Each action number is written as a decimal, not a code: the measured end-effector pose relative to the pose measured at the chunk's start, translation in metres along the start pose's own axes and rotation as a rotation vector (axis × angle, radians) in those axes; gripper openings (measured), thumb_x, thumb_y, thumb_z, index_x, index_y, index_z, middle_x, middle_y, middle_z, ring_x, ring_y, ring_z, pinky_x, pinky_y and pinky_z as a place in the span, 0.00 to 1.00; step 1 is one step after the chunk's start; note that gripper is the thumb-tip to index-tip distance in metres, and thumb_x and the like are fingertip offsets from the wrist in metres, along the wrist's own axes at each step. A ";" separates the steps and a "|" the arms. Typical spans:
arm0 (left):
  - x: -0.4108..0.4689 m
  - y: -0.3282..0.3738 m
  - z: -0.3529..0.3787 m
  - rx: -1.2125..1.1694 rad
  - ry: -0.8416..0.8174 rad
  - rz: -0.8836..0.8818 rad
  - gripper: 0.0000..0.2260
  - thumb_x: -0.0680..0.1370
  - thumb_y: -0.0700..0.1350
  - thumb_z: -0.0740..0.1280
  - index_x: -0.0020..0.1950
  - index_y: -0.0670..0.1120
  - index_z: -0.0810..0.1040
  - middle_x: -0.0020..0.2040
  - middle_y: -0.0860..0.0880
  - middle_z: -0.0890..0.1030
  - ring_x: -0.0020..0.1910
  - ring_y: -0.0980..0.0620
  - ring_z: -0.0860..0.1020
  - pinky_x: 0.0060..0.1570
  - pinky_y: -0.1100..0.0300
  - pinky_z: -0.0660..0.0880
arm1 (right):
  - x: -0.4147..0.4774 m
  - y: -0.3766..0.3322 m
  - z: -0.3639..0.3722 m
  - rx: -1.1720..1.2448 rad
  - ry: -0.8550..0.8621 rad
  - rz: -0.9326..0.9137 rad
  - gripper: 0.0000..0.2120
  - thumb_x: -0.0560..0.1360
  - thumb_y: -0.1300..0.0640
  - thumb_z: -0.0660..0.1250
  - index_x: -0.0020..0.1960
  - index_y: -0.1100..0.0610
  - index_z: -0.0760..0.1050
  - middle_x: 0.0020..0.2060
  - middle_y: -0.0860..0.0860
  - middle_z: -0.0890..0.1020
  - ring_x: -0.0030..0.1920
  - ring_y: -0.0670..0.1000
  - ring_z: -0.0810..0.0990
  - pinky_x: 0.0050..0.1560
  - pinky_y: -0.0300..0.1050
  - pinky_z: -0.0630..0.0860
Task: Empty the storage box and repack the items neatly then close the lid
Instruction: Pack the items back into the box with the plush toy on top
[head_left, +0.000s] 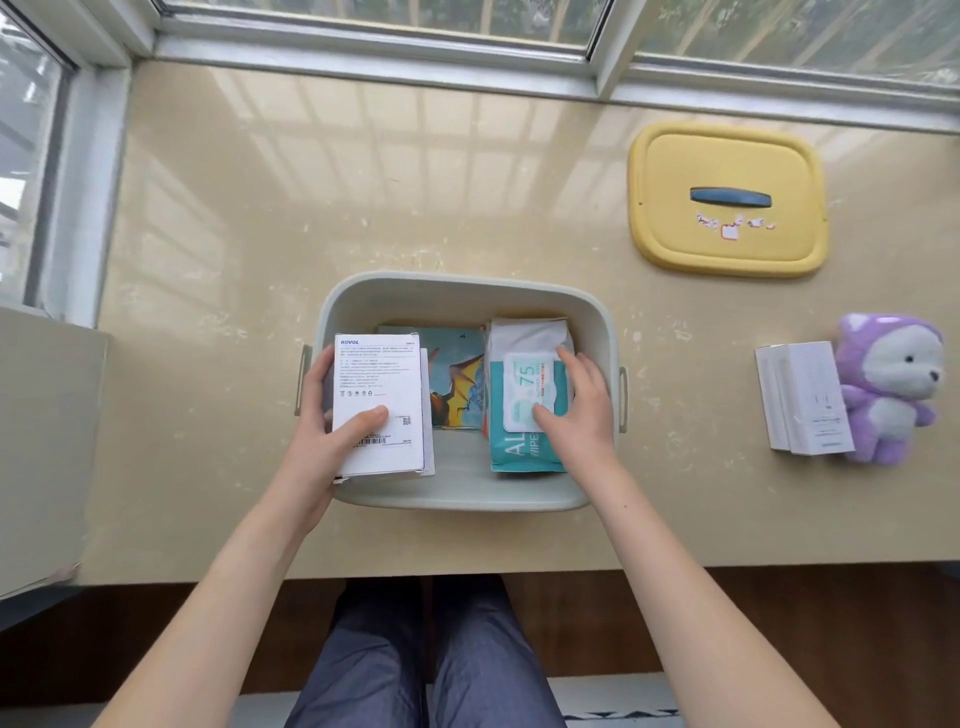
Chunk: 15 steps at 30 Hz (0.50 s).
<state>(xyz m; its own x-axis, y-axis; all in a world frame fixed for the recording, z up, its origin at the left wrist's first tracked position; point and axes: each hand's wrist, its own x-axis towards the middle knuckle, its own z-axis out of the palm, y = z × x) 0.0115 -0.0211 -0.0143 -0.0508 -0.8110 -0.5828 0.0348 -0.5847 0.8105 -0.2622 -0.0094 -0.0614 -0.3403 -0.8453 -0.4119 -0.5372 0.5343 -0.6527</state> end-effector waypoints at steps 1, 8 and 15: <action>0.000 0.000 0.000 0.001 -0.004 0.000 0.37 0.70 0.45 0.71 0.74 0.64 0.61 0.59 0.69 0.78 0.56 0.61 0.80 0.45 0.63 0.79 | -0.002 -0.001 0.001 -0.002 0.029 -0.017 0.34 0.72 0.64 0.70 0.76 0.53 0.65 0.76 0.51 0.62 0.76 0.48 0.60 0.68 0.32 0.54; 0.003 0.000 -0.001 0.027 0.001 0.012 0.36 0.70 0.44 0.71 0.74 0.63 0.61 0.58 0.70 0.78 0.55 0.63 0.80 0.44 0.64 0.79 | 0.007 -0.004 0.039 -0.329 0.005 -0.240 0.36 0.72 0.42 0.72 0.76 0.45 0.62 0.79 0.49 0.57 0.79 0.52 0.49 0.78 0.51 0.51; 0.005 -0.003 -0.004 0.028 -0.010 0.012 0.35 0.71 0.44 0.71 0.73 0.64 0.62 0.64 0.66 0.76 0.59 0.60 0.79 0.50 0.59 0.78 | 0.013 0.002 0.043 -0.176 0.078 -0.132 0.36 0.69 0.50 0.75 0.74 0.48 0.66 0.77 0.46 0.61 0.78 0.48 0.54 0.77 0.44 0.54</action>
<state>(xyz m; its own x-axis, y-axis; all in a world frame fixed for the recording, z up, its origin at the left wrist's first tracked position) 0.0148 -0.0236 -0.0199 -0.0605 -0.8178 -0.5723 0.0074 -0.5737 0.8190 -0.2348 -0.0188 -0.0954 -0.3132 -0.9089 -0.2755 -0.7051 0.4169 -0.5736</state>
